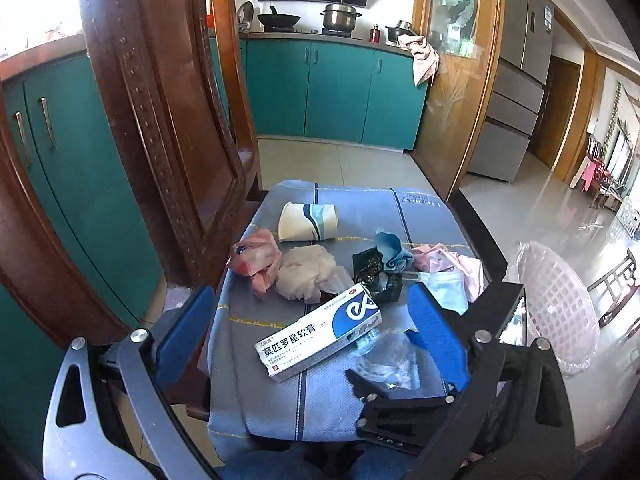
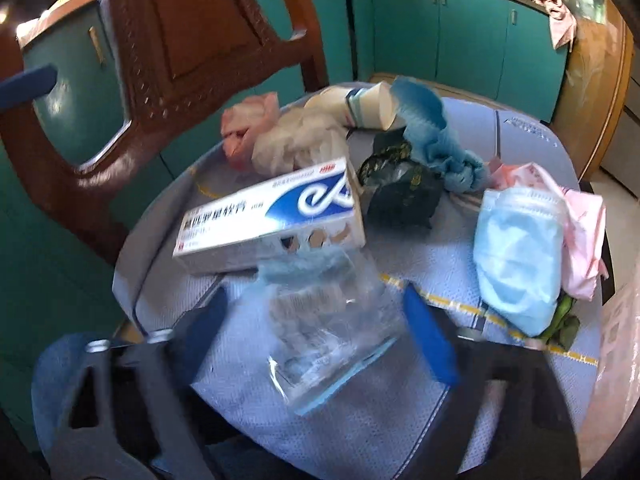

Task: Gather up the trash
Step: 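Reach the right tool to the clear plastic bag and grasp it, then grasp the white ointment box with the left tool while the right tool holds the plastic bag, then carry the plastic bag and ointment box over the wastebasket and release both, then grasp the pink paper with the right tool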

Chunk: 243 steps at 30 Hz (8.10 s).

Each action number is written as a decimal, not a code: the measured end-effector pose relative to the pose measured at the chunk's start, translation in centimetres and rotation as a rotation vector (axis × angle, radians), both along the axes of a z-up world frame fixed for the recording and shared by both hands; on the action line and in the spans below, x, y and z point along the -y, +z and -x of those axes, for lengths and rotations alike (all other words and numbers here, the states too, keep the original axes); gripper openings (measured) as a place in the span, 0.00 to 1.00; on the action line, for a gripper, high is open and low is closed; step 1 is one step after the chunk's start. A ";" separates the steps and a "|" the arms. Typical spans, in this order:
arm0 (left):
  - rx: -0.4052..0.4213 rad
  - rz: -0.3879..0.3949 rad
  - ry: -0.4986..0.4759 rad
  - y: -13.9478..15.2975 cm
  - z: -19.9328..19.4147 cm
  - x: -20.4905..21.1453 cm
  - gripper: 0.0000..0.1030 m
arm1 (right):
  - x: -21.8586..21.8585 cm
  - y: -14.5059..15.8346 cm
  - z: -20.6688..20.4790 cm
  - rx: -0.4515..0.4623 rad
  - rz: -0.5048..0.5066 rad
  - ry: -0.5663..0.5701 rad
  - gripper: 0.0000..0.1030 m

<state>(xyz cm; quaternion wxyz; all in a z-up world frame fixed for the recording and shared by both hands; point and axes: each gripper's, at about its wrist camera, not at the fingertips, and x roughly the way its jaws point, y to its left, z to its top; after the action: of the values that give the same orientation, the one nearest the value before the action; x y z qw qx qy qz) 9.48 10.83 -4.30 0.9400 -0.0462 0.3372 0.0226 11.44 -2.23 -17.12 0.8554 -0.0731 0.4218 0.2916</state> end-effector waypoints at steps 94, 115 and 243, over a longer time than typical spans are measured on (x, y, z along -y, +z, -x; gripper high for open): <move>-0.517 -0.104 -0.268 -12.8 -6.5 5.9 0.69 | 10.1 0.1 3.0 0.049 0.048 -0.201 0.63; -0.416 -0.040 -0.255 -10.9 -2.7 5.4 0.42 | 8.5 -0.2 2.7 0.066 0.080 -0.168 0.53; -0.065 -0.088 -0.052 -2.9 -1.2 4.9 0.83 | 11.4 2.2 -7.3 0.022 0.020 -0.337 0.21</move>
<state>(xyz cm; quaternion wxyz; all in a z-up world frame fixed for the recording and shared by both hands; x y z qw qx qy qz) 10.68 5.96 -7.25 0.9300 0.0048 0.3672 0.0144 18.70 -13.64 -14.90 0.8960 -0.0131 0.4215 0.1388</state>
